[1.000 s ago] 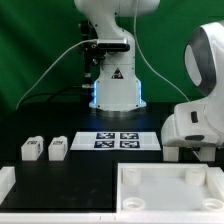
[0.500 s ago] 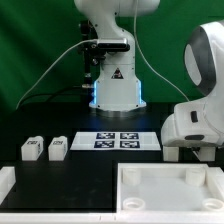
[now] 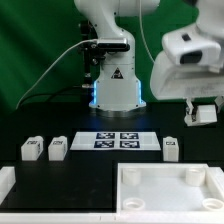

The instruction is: Assemble one leg

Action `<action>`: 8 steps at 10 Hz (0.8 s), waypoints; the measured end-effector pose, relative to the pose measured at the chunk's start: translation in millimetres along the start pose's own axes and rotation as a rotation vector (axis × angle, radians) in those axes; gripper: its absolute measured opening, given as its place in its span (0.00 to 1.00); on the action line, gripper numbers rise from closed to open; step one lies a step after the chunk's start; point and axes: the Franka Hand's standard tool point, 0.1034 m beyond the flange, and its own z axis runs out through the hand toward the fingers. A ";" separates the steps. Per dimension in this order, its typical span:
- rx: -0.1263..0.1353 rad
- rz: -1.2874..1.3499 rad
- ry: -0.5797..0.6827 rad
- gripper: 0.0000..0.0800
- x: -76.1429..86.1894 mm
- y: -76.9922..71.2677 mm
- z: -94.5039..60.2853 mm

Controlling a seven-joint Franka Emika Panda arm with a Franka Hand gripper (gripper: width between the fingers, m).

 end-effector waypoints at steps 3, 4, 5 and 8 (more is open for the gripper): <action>0.018 -0.014 0.293 0.36 11.7 0.0 1.5; 0.023 -0.038 0.415 0.36 30.6 9.9 -5.9; 0.009 -0.090 0.504 0.36 48.9 38.9 -28.1; -0.035 -0.079 0.859 0.36 75.0 77.8 -57.0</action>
Offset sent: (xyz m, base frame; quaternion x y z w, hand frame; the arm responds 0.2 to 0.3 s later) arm 0.0591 -0.0229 -0.0098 -0.0108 0.3070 -0.0387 0.9509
